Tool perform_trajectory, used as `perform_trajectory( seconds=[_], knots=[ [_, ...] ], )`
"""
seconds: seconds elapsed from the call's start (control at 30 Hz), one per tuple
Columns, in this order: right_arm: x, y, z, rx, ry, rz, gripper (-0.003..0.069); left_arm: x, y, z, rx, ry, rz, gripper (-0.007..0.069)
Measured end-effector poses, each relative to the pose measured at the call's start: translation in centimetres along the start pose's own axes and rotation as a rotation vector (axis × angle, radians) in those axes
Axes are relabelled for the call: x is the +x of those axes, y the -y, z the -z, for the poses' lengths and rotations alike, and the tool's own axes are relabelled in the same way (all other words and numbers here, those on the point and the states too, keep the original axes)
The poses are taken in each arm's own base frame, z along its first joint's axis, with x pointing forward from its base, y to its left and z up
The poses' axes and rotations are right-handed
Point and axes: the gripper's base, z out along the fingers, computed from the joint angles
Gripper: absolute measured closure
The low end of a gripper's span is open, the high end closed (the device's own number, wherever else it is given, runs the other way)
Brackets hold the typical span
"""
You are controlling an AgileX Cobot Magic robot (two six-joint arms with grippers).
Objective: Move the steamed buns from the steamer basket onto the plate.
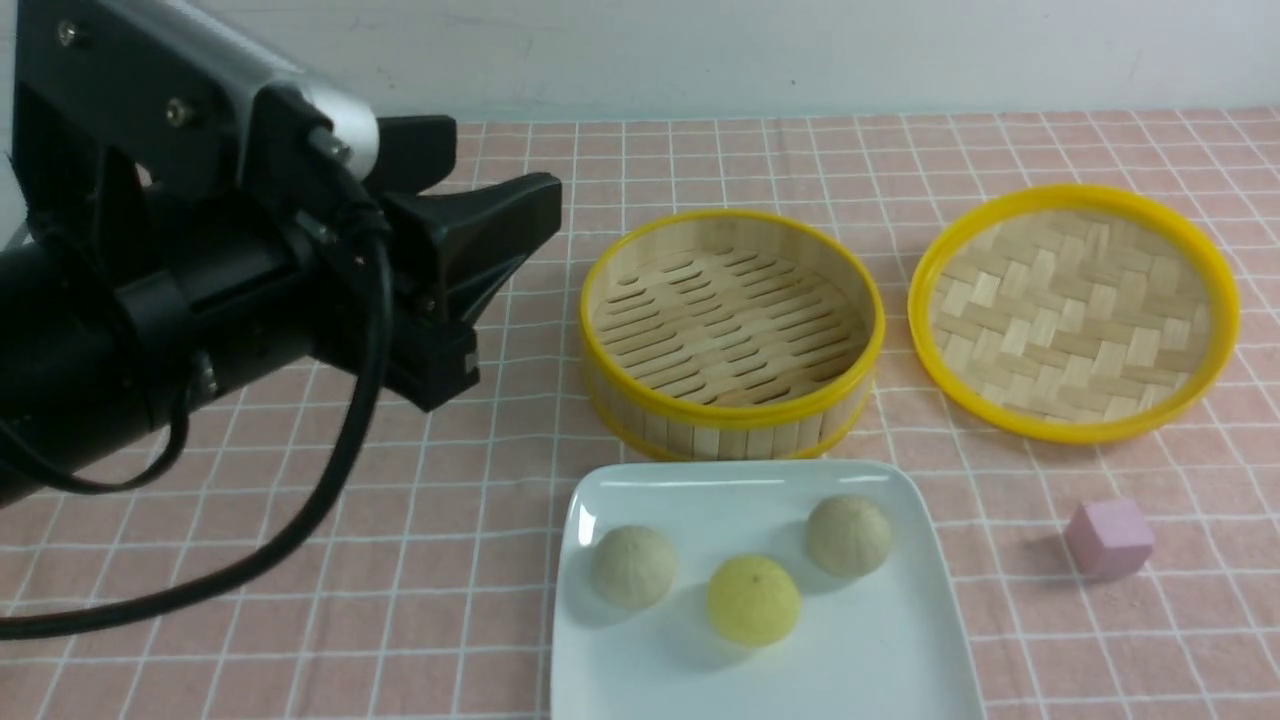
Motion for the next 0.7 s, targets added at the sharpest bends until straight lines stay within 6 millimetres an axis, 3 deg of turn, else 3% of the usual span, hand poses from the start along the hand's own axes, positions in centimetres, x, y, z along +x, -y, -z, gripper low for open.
perform_trajectory(
  seconds=[0.7],
  knots=[
    [0.1,0.25,-0.36,0.025,0.032,0.024,0.054,-0.05,0.3,0.01,0.033,0.006,-0.001,0.013]
  ],
)
